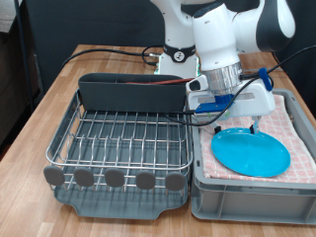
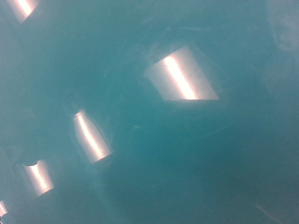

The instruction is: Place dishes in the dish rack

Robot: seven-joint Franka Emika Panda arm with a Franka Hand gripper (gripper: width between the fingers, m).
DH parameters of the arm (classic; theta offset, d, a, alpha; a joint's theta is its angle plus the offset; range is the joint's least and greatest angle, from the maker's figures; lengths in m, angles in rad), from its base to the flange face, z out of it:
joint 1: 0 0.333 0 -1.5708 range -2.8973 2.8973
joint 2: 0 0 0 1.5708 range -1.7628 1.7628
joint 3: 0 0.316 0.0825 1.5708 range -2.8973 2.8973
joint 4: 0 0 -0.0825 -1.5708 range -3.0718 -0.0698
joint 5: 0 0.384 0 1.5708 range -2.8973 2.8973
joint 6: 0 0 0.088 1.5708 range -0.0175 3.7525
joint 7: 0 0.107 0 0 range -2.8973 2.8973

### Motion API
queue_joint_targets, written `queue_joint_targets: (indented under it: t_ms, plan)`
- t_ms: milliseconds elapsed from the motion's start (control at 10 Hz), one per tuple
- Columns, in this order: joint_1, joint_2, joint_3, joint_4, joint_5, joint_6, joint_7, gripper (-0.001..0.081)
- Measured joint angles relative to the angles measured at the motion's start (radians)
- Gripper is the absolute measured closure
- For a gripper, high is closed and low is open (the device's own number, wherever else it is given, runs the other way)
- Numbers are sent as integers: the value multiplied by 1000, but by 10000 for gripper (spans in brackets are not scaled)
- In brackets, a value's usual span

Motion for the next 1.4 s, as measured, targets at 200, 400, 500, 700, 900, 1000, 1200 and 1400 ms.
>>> queue_joint_targets:
  t_ms: [200,400,500,700,900,1000,1200,1400]
  plan:
    - [-2,5,6,14,53,0,-58,4]
    - [-2,10,9,24,82,0,-82,4]
    - [-2,11,12,27,94,0,-95,4]
    - [-2,12,16,36,109,0,-118,4]
    - [-2,16,23,48,134,0,-149,4]
    - [-2,17,26,53,143,-1,-166,4]
    - [-2,22,29,65,160,-3,-197,198]
    - [-2,27,29,77,164,-7,-207,360]
